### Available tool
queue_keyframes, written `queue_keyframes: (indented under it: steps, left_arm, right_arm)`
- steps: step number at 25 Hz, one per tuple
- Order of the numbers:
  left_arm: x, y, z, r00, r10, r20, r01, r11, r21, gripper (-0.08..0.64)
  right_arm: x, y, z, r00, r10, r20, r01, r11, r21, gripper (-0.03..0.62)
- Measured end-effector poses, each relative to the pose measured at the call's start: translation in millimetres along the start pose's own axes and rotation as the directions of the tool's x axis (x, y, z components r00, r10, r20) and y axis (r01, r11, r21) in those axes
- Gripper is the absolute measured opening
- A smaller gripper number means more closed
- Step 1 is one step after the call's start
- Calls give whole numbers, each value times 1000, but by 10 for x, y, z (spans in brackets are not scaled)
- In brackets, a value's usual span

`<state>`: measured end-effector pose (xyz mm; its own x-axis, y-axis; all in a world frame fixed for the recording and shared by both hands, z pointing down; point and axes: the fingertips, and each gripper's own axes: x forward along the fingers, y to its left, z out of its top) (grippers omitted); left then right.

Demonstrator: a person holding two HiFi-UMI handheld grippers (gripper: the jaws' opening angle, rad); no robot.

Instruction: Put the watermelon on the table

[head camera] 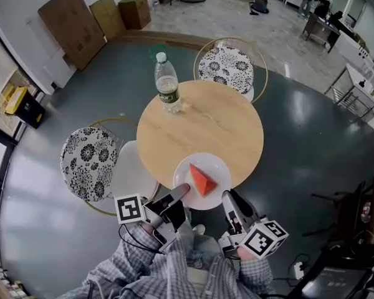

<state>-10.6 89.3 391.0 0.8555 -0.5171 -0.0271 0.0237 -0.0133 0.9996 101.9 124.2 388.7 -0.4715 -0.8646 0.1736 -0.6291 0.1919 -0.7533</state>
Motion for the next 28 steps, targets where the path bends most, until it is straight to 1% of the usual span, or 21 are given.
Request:
queue_keyframes:
  steps: [8,11,20,28]
  left_arm:
    - [298,6,370,1000,2,-18,-2,1000,-7,40]
    - [427,3,541,1000,-5,-27,5,1000,0,40]
    - [731,57,1083,999,-11,-44,10,1000,-20,40]
    - [954,267,1485,997,10,-79,-13,999,-40,40]
  right_arm:
    - [366,-126,231,1000,-23,-7,23,1000,1,77]
    - [530,-171,340,1000,-27,-4,27,1000,-2,77]
    - [1074,-286,595,998,-58,13,58,998,1,77]
    - [1486,-505,670,991,-129,30,129,992,16,77]
